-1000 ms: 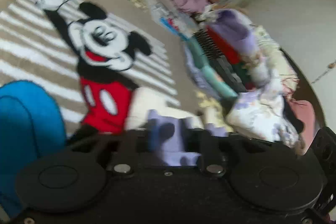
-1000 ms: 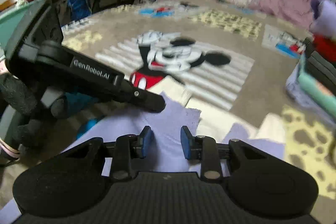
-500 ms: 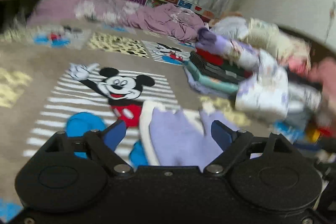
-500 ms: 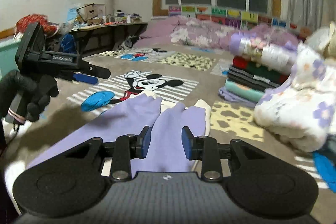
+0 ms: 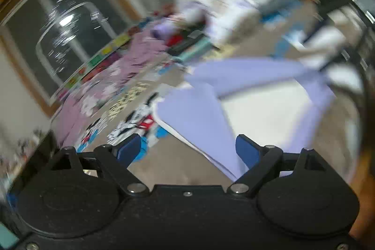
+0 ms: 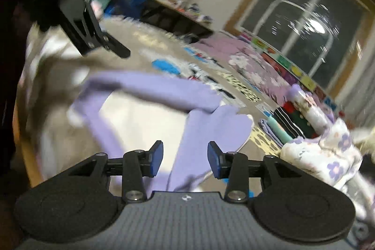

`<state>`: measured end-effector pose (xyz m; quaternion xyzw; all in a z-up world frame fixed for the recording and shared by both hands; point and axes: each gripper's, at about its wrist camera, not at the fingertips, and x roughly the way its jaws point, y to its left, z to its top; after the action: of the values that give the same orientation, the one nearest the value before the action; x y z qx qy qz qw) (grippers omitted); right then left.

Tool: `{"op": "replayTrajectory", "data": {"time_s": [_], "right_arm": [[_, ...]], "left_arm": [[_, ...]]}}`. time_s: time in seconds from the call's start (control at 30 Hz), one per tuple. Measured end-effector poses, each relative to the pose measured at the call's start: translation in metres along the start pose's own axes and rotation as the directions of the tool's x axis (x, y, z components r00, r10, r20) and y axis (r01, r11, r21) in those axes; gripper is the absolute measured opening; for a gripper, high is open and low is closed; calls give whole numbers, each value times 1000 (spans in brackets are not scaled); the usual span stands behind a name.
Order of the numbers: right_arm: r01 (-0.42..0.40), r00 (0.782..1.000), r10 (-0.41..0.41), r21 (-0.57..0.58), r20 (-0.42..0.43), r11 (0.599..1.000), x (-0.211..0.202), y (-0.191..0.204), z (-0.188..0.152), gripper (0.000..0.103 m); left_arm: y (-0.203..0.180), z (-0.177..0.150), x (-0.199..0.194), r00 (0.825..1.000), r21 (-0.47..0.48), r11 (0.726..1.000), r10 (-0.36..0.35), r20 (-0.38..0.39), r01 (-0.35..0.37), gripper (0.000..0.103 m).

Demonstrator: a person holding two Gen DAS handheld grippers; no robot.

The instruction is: Fold clothes

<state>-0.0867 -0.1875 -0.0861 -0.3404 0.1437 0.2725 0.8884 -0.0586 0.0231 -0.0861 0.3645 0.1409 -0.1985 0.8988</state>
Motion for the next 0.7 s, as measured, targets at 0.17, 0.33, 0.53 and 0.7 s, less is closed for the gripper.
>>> {"op": "replayTrajectory", "data": {"time_s": [0.17,0.33,0.53,0.7], "right_arm": [[-9,999,3,-130,-48,991,-11,28,-9,51],[38,990,-60,-167,-124,985,1,34,-22,52],[98,989,-120,-213,-91,972,12,40,-26,53],[147,983,-170,-270,-65,952,19,48,-28,54]], "left_arm": [[-38,-14,-8,998,169,985,-25,-54,33,89],[-61,-24,5,996,316,949,23,-84,4,89],[-73,-22,13,993,366,926,111,-37,-90,89],[-78,-22,16,986,357,924,162,-33,-140,89]]}}
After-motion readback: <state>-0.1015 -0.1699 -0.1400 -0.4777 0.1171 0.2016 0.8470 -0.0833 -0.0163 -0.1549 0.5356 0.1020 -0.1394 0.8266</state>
